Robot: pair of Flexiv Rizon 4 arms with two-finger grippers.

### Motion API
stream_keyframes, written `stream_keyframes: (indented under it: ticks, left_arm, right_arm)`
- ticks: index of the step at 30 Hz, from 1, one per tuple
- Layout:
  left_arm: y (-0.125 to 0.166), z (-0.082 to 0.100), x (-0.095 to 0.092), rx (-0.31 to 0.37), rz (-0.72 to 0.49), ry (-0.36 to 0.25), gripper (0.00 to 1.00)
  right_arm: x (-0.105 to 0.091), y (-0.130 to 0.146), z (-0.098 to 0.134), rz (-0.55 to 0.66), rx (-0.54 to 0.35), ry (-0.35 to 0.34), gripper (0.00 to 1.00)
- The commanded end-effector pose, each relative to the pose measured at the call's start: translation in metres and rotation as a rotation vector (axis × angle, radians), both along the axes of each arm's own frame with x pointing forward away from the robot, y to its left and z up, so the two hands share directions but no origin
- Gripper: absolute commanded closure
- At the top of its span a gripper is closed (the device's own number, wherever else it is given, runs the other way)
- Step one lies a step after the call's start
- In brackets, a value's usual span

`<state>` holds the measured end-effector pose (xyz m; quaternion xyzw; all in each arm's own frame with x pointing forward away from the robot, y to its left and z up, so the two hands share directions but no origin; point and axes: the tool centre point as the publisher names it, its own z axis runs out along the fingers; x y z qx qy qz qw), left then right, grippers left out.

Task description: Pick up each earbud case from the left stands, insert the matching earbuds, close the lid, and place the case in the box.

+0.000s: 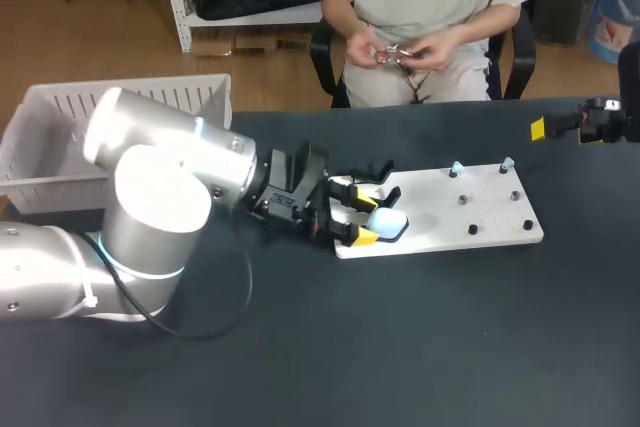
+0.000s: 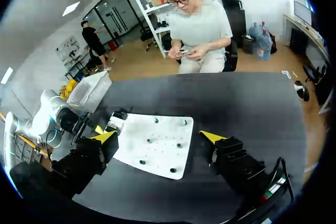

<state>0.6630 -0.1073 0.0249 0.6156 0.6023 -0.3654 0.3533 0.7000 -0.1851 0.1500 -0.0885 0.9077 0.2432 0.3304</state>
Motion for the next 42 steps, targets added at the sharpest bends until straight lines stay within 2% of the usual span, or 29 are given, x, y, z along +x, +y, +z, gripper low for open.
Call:
stream_keyframes:
  ticks: [1,3,13,24,42]
  left_arm:
    - [-0.0028,-0.0044,0.0032,-0.007,-0.005,0.0,0.43]
    - [-0.0035,-0.0055,0.0035,-0.007,-0.009,0.001,0.47]
    - [-0.006,-0.0077,0.0029,-0.011,-0.009,0.009,0.48]
    - [-0.009,-0.0081,0.0035,-0.021,0.009,0.017,0.54]
    - [-0.011,-0.0092,0.002,-0.035,0.014,0.03,0.55]
  right_arm:
    - [0.0,0.0,0.0,0.0,0.0,0.0,0.0]
    - [0.0,0.0,0.0,0.0,0.0,0.0,0.0]
    - [0.0,0.0,0.0,0.0,0.0,0.0,0.0]
    - [0.0,0.0,0.0,0.0,0.0,0.0,0.0]
    - [0.0,0.0,0.0,0.0,0.0,0.0,0.0]
